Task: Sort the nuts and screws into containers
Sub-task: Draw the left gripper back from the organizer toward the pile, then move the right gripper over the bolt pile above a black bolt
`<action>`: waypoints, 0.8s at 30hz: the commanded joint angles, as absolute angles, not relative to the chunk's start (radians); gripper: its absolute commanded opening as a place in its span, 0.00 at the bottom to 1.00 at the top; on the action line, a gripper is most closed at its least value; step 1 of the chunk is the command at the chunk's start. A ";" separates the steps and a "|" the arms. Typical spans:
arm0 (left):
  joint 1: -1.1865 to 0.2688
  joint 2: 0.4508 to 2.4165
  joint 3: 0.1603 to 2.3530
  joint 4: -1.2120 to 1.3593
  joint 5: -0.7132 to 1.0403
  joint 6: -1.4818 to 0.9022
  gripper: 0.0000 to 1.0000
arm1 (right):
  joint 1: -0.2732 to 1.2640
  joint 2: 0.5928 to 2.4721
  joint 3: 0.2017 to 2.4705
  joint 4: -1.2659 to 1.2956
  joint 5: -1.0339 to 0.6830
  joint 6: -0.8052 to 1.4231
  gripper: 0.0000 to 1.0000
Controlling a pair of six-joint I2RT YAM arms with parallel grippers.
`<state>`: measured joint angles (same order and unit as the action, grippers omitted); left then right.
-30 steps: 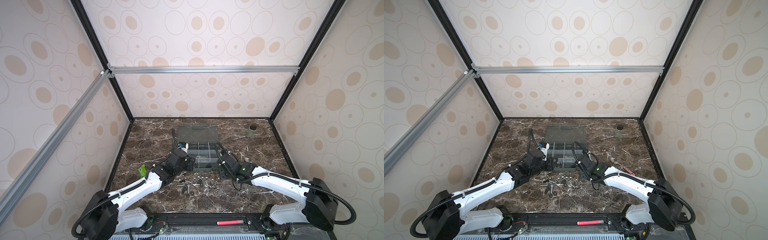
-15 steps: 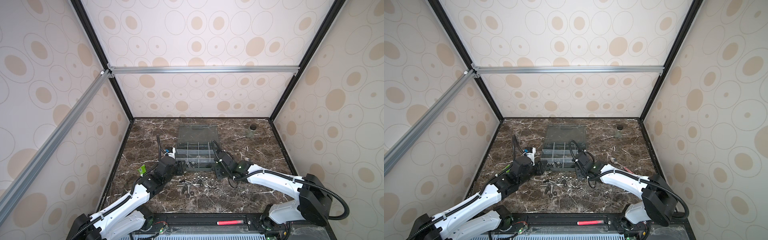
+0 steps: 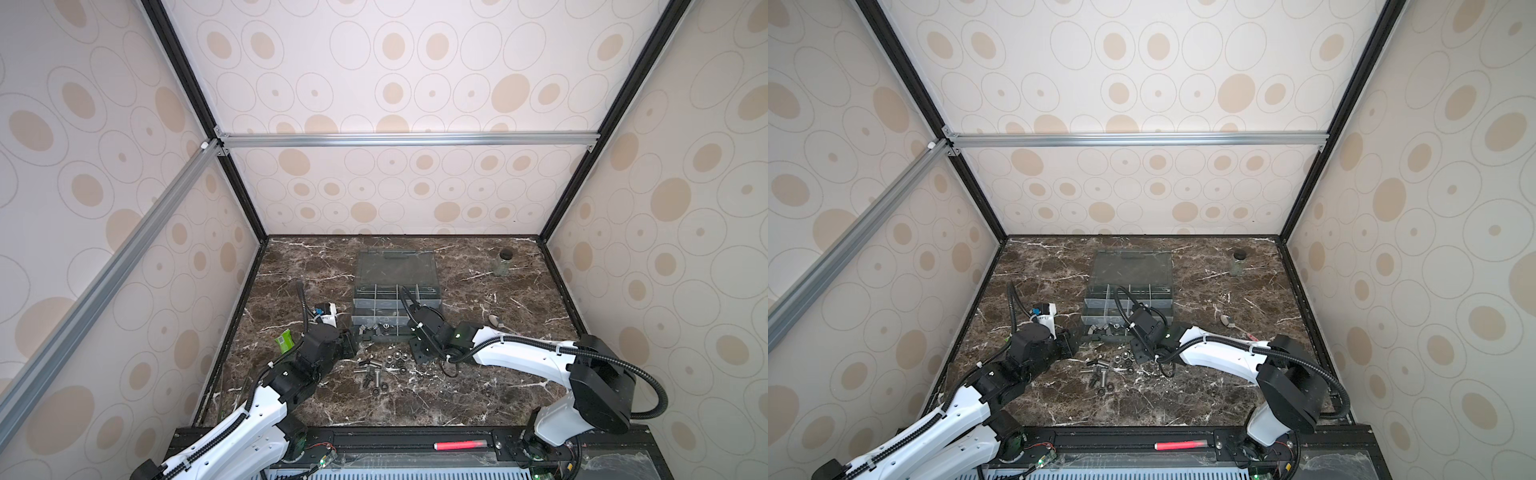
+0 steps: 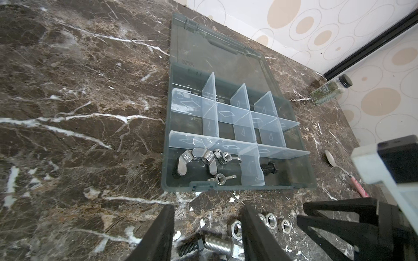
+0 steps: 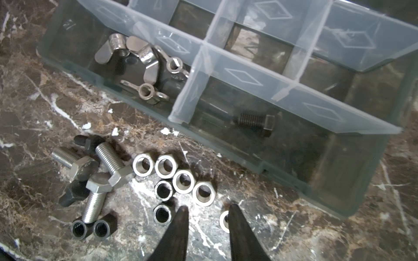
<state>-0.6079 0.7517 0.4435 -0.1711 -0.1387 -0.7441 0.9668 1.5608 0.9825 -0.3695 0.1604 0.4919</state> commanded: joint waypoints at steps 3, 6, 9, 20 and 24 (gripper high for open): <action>-0.595 0.718 0.439 -0.209 -0.170 -0.770 0.50 | 1.005 1.595 1.018 -0.366 0.135 0.467 0.34; -0.592 0.705 0.434 -0.212 -0.172 -0.776 0.50 | 1.030 1.612 1.036 -0.364 0.128 0.452 0.34; -0.589 0.697 0.428 -0.213 -0.173 -0.778 0.50 | 1.053 1.636 1.056 -0.365 0.114 0.440 0.35; -0.578 0.687 0.419 -0.220 -0.172 -0.778 0.51 | 1.120 1.717 1.122 -0.350 0.071 0.407 0.35; -0.573 0.683 0.415 -0.220 -0.172 -0.778 0.52 | 1.134 1.738 1.142 -0.354 0.060 0.394 0.35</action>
